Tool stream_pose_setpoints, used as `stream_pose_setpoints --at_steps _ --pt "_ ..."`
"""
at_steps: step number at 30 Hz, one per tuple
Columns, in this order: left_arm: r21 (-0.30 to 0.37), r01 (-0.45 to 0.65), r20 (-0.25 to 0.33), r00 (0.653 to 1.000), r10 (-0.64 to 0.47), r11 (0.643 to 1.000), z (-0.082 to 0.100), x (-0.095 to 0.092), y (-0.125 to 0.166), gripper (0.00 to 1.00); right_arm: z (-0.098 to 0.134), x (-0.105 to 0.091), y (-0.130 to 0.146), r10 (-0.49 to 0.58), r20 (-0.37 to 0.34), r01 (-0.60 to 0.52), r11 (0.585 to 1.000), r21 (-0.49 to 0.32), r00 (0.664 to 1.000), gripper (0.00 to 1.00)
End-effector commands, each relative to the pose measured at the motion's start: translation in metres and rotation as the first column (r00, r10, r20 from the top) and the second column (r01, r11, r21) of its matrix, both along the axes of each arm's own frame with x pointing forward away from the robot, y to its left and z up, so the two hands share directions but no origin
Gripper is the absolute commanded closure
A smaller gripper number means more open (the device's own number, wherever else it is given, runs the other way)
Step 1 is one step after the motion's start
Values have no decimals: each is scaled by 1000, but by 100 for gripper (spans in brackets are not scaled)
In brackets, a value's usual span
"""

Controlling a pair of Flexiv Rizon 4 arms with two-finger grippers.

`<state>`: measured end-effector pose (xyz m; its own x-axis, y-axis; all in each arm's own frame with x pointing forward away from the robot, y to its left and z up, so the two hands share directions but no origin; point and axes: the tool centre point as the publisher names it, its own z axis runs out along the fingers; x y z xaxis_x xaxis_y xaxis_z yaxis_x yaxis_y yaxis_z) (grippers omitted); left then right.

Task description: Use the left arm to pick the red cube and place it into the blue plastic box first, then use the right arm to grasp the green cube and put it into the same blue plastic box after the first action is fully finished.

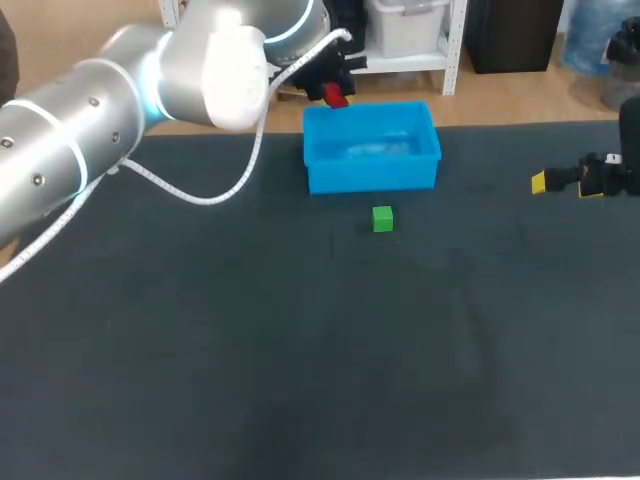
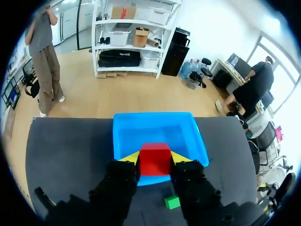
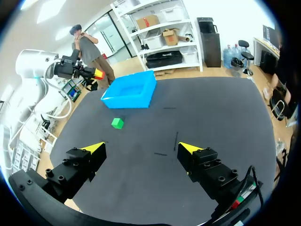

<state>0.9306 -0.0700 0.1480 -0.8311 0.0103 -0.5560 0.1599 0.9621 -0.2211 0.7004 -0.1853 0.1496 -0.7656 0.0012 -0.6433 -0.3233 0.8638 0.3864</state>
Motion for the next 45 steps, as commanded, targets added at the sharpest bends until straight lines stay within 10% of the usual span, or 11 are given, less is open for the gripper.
stream_pose_setpoints --at_steps 1,14,15,17,39,45 --pt "9 -8 -6 1000 8 1000 -5 13 -5 100 0 0 0 2 0 -2 1000 0 1000 0" --pt "12 -7 -10 1000 7 1000 -11 18 -9 100 0 0 0 2 0 -2 1000 0 1000 0" --pt "13 -6 -11 1000 7 1000 -11 18 -9 88 0 0 0 2 0 -2 1000 0 1000 0" --pt "16 -6 -13 1000 6 1000 -11 18 -9 0 0 0 0 2 0 -2 1000 0 1000 0" --pt "21 -8 -14 1000 8 1000 -11 20 -8 0 0 0 0 2 0 -2 1000 0 1000 0" --pt "-13 -15 12 1000 15 1000 2 -5 -2 0 0 0 0 2 0 -2 1000 0 1000 0"
